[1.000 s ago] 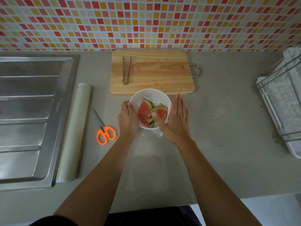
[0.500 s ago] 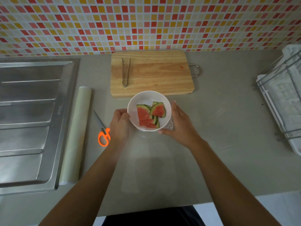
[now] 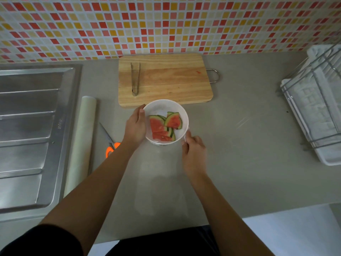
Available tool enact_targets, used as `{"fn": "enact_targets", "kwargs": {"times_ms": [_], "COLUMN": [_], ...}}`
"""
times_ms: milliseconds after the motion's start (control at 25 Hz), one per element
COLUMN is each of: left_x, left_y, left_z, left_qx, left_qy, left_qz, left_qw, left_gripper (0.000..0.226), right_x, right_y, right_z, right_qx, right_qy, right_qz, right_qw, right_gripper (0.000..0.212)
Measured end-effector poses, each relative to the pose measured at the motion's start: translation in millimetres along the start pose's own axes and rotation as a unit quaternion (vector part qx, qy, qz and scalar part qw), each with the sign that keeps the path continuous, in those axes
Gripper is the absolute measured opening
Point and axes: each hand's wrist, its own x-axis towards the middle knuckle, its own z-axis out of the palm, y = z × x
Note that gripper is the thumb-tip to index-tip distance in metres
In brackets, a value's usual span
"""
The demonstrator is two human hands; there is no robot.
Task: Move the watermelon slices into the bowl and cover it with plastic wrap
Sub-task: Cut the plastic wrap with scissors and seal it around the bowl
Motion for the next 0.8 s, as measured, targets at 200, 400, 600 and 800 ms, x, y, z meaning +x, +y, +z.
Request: {"fn": "enact_targets", "kwargs": {"times_ms": [200,400,600,800], "left_x": [-1,-2,-4,-4], "left_y": [1,3,4,4], "left_z": [7,8,9,6], "left_qx": [0.014,0.028,0.051,0.06], "left_qy": [0.04,0.048,0.049,0.03], "left_qz": [0.018,0.023,0.03,0.033], "left_qw": [0.999,0.998,0.997,0.997], "left_gripper": [0.037,0.037,0.037,0.038], "right_x": [-7,-8,-5,-12], "right_y": [-2,-3,-15,-21], "right_z": [8,9,19,31], "right_qx": [-0.126,-0.097,-0.148,-0.201], "right_qy": [-0.05,-0.071,-0.062,-0.102], "right_qz": [-0.015,-0.002,0.023,0.053], "right_qw": [0.991,0.993,0.987,0.973], "right_gripper": [0.062,0.053,0.058,0.059]}}
